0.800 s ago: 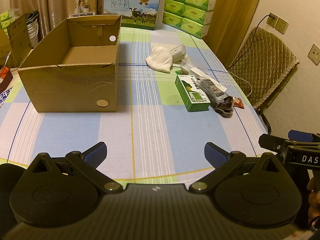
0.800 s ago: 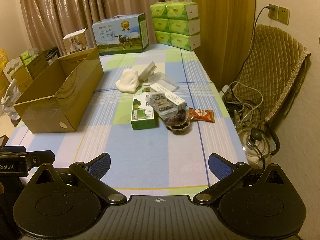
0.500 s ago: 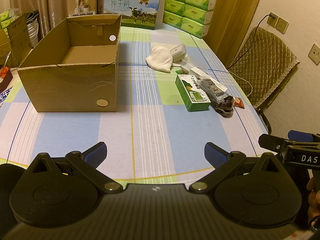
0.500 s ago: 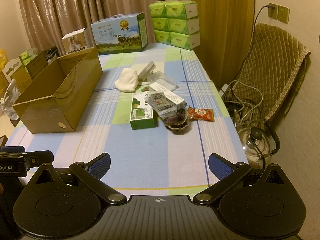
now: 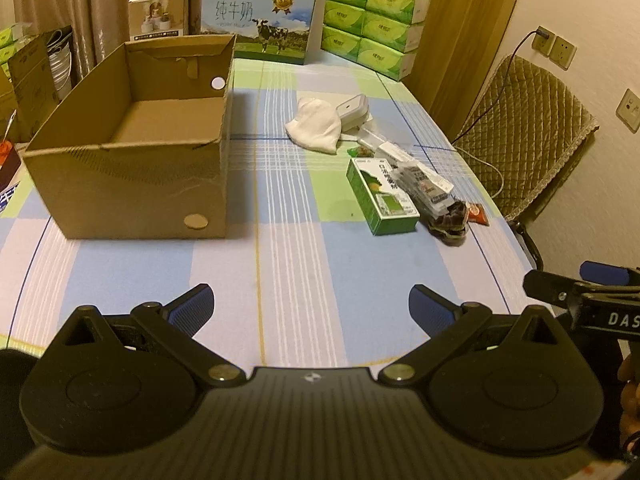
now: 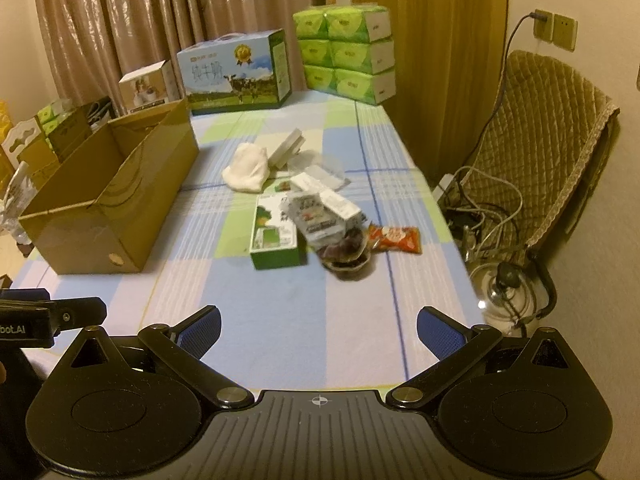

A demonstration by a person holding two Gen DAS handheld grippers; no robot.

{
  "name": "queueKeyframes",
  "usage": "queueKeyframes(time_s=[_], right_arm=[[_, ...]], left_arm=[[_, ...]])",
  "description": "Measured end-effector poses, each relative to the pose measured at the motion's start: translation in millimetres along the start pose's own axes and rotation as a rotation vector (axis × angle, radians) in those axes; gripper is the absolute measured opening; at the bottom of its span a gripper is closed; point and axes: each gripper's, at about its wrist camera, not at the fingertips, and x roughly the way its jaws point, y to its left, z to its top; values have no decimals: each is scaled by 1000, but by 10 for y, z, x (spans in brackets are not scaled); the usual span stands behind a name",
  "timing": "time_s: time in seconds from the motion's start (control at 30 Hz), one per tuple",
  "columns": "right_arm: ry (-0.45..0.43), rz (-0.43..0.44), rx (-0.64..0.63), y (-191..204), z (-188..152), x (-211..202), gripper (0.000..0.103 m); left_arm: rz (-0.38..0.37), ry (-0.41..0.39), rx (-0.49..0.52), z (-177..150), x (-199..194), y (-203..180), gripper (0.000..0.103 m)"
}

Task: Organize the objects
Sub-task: 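Move both tools toward the items in the table's middle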

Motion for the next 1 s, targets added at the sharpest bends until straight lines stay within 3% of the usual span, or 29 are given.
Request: queueKeyframes(time_s=[0.53,0.93,1.0], right_arm=[[-105,8,-36,-285,579,11,101],[-42,71,-111,-447,668,667,101],[-36,73,-112,-486,670,767,97]], left_arm=[[-35,-42,60,462,350,-201,102],[-85,6,124,609,1085,-332,101],[-103,17,141,643,1249,-382,101]])
